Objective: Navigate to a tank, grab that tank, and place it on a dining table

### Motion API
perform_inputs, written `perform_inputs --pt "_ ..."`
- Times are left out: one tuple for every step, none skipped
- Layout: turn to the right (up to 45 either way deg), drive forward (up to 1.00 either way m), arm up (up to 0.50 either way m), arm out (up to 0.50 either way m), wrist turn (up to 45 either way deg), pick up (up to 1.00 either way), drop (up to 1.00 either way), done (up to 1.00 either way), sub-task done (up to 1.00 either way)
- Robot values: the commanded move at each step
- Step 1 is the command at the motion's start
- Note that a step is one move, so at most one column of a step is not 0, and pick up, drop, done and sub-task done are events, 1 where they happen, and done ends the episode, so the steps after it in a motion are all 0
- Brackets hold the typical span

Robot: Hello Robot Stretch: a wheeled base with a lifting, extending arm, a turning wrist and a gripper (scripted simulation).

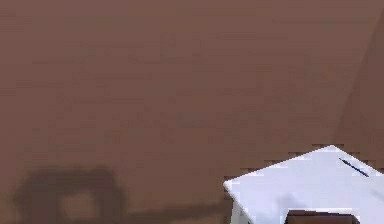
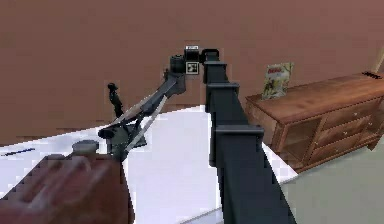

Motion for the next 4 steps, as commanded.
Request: perform_inputs --pt "0.0 0.0 0.0 0.0 45.0 0.0 0.0 0.0 0.0" --pt "0.0 0.0 0.0 0.0 30.0 0.0 0.0 0.0 0.0" --pt "0.0 0.0 -0.04 0.0 0.0 0.0 0.0 0.0 0.0" --pt "0.0 0.0 -0.36 0.0 0.0 0.0 0.0 0.0 0.0"
